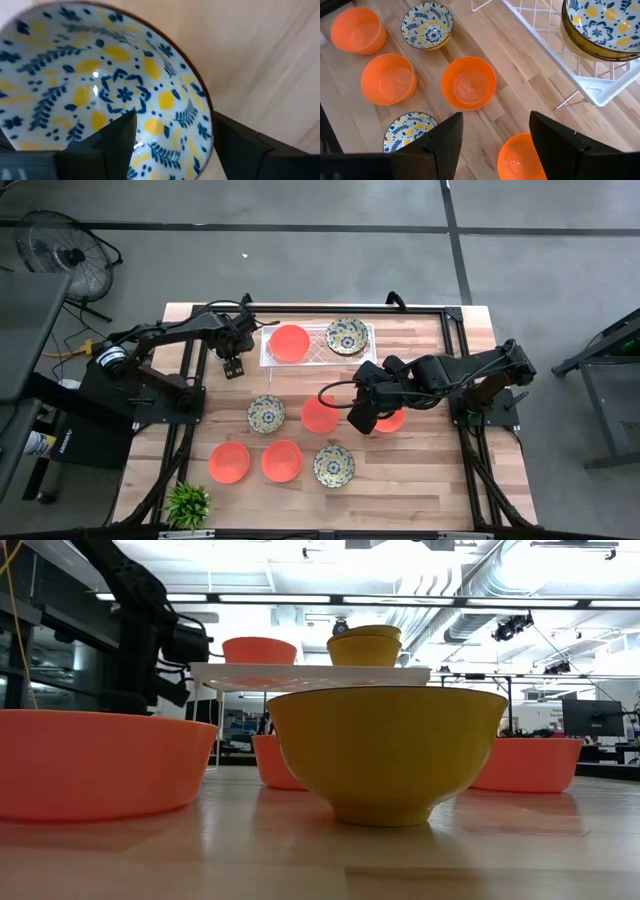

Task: Pick & Place Mini bowls
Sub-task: Stack the white patterned bowl on the other white patterned bowls on the shelf

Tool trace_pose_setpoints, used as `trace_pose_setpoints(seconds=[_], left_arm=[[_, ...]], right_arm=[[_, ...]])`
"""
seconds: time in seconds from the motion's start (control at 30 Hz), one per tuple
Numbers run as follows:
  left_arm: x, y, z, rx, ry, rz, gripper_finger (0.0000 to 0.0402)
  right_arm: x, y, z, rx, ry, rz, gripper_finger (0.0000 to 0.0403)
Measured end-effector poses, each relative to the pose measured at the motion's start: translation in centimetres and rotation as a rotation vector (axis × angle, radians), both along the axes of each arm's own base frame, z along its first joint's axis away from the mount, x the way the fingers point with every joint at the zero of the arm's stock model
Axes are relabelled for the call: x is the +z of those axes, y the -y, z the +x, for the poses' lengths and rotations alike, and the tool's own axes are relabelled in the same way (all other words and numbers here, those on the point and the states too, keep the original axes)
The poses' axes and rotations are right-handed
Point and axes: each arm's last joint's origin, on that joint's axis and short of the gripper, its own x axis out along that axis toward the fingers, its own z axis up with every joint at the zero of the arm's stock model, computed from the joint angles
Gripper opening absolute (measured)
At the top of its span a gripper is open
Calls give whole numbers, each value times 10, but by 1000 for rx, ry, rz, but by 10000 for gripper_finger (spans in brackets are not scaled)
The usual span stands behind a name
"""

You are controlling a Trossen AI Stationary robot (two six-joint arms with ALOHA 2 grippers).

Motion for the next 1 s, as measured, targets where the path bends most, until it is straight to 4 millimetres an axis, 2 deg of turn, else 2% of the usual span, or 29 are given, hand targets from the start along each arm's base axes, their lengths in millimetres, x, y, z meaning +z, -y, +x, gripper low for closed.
trace_pose_setpoints(seconds=[0.13,0.27,0.37,0.57,1.0], left_arm=[[0,-1,0,-31,-27,27,235],[0,-1,0,-44,-32,28,194],[0,-1,-1,-67,-39,23,145],[1,0,-1,-115,-31,-2,21],[3,1,-1,-138,-17,-15,7]], right_arm=[[0,0,0,0,0,0,216],[0,0,0,0,1,0,216],[0,0,0,1,2,3,216],[0,0,0,4,0,6,216],[0,0,0,24,-6,-6,216]])
